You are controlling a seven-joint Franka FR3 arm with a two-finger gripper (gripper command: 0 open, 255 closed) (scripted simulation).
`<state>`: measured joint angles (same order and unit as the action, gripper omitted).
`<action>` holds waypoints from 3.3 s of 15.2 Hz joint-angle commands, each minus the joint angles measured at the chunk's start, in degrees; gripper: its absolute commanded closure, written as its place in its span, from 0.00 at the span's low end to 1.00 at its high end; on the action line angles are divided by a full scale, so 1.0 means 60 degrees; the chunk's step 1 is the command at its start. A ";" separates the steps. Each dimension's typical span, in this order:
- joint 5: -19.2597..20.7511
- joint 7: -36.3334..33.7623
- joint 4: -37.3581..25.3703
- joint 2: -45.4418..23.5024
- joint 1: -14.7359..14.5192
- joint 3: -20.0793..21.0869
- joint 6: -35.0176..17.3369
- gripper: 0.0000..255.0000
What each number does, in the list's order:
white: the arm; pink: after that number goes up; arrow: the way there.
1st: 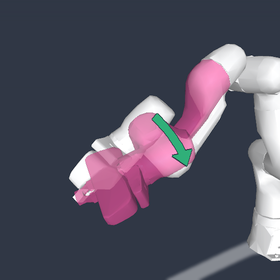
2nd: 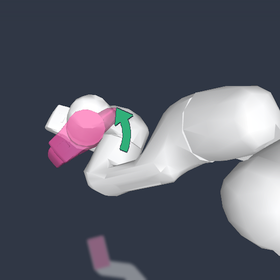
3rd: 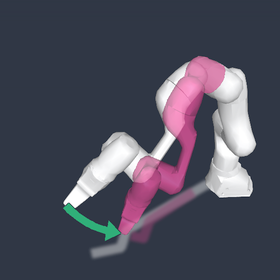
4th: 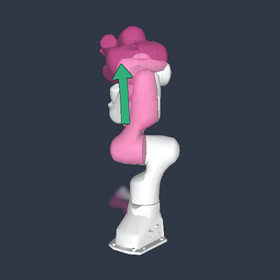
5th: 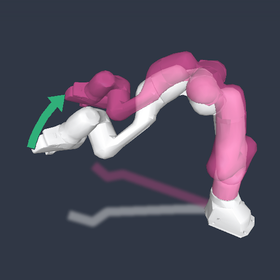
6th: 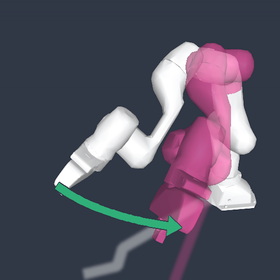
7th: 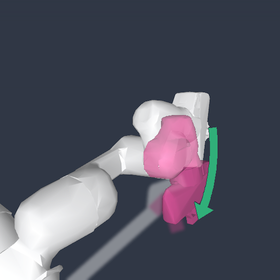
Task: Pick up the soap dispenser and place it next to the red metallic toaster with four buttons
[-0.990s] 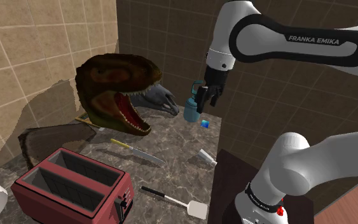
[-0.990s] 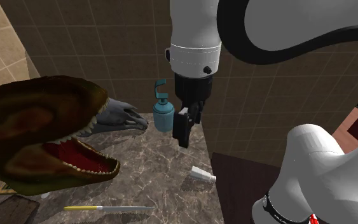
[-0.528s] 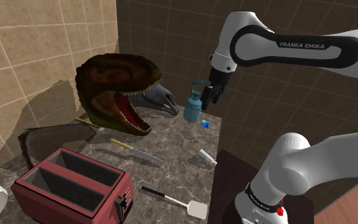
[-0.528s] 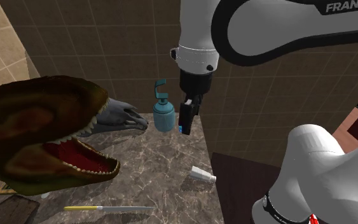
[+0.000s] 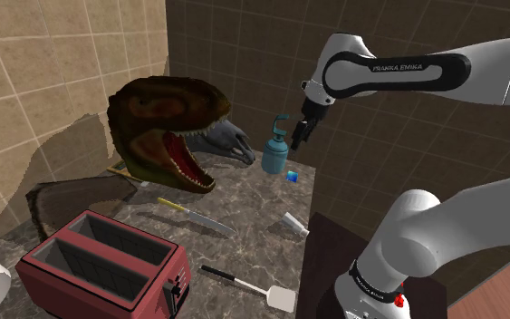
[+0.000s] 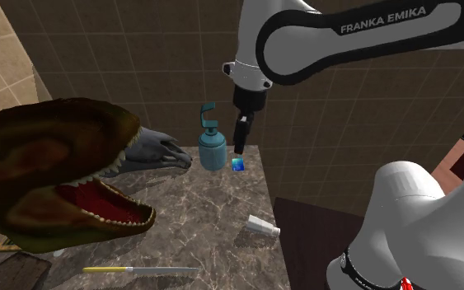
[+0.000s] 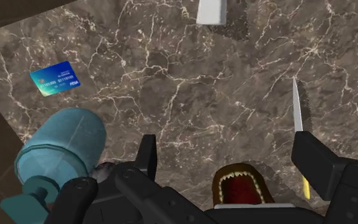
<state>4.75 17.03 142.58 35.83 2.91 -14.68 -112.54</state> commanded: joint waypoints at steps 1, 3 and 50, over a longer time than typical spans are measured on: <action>0.0085 0.0716 -0.0124 -0.0414 0.0006 -0.0485 -0.0475 0.00; 0.0081 0.1424 -0.0348 -0.0904 -0.0041 -0.0976 -0.0903 0.00; -0.5449 0.9633 -0.5240 -0.7974 -0.0419 -0.4156 -0.2337 1.00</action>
<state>-28.33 75.28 111.64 -12.25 0.49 -39.51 -127.11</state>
